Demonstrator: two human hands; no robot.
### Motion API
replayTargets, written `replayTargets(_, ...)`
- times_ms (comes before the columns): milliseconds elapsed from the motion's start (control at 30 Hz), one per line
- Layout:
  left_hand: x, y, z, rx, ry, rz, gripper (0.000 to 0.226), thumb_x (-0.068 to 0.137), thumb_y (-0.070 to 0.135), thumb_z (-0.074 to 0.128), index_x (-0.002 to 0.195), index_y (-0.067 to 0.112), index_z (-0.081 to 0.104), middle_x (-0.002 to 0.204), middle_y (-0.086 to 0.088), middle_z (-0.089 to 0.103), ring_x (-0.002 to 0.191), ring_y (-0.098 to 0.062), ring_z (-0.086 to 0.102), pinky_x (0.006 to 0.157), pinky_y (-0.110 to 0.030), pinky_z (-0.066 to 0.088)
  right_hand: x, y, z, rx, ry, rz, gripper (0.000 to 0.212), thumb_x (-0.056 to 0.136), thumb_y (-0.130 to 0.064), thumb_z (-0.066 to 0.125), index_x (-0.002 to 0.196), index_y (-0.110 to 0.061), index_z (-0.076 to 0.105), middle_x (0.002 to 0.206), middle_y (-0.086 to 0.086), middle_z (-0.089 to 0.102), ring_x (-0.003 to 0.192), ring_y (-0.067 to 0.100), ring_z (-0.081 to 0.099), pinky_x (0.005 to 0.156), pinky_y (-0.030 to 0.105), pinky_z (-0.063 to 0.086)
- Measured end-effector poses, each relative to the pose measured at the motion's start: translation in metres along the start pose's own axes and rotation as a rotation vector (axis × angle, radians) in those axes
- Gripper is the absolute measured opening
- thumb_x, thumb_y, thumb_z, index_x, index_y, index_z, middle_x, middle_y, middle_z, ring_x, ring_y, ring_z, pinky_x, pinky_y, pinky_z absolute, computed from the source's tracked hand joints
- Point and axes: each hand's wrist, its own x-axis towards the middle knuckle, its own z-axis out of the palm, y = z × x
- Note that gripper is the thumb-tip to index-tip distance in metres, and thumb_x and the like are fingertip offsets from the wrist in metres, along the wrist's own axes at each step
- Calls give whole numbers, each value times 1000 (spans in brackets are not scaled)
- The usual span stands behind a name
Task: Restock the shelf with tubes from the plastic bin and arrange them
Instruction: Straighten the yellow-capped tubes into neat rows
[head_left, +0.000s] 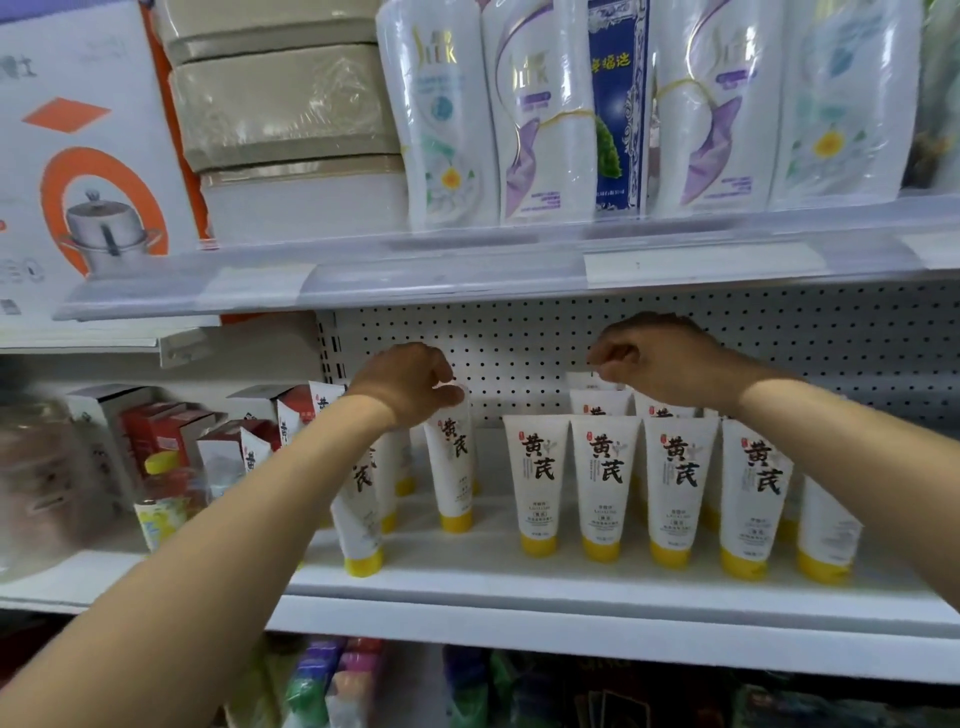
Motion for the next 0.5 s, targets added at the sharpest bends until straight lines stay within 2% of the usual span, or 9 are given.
replayTargets(100,2,0,4,2,-107,-29,33,86,41,66,105,14,69,103,-1,67,85,-16,61,71,-25,46,12,2,4,-45,-124,20,20,90,-39,61,106,-28,67,105,-14,64,97,8,61,92,31,48)
replayTargets(167,6,-1,9,-14,-123,-33,25,83,34,71,91,11,69,86,-3,69,70,-15,65,60,-23,49,15,-1,7,-30,-172,30,20,87,-38,65,103,-26,70,99,-15,67,90,7,63,84,29,50)
replayTargets(200,7,-1,12,-22,-106,-27,21,82,30,73,87,11,68,82,-2,67,66,-16,65,60,-24,52,16,-2,9,-27,-185,34,18,86,-35,67,101,-25,71,96,-15,69,87,7,64,79,28,50)
replayTargets(267,12,-1,18,-37,-57,11,14,82,27,74,86,15,67,84,-1,66,72,-17,64,70,-28,54,19,-3,12,-29,-196,40,16,85,-30,70,100,-23,72,93,-14,69,86,9,66,78,30,53)
replayTargets(333,16,4,23,-101,-42,69,17,82,24,74,98,16,72,90,0,70,75,-15,63,77,-30,55,22,-2,15,-30,-199,46,16,86,-25,70,101,-22,73,91,-15,68,85,9,66,83,34,55)
replayTargets(500,34,14,33,-371,-113,129,20,79,17,76,98,12,76,78,2,73,66,-22,68,69,-34,60,27,3,19,-2,-200,11,10,87,-17,68,96,-19,73,91,-12,66,83,5,64,77,25,48)
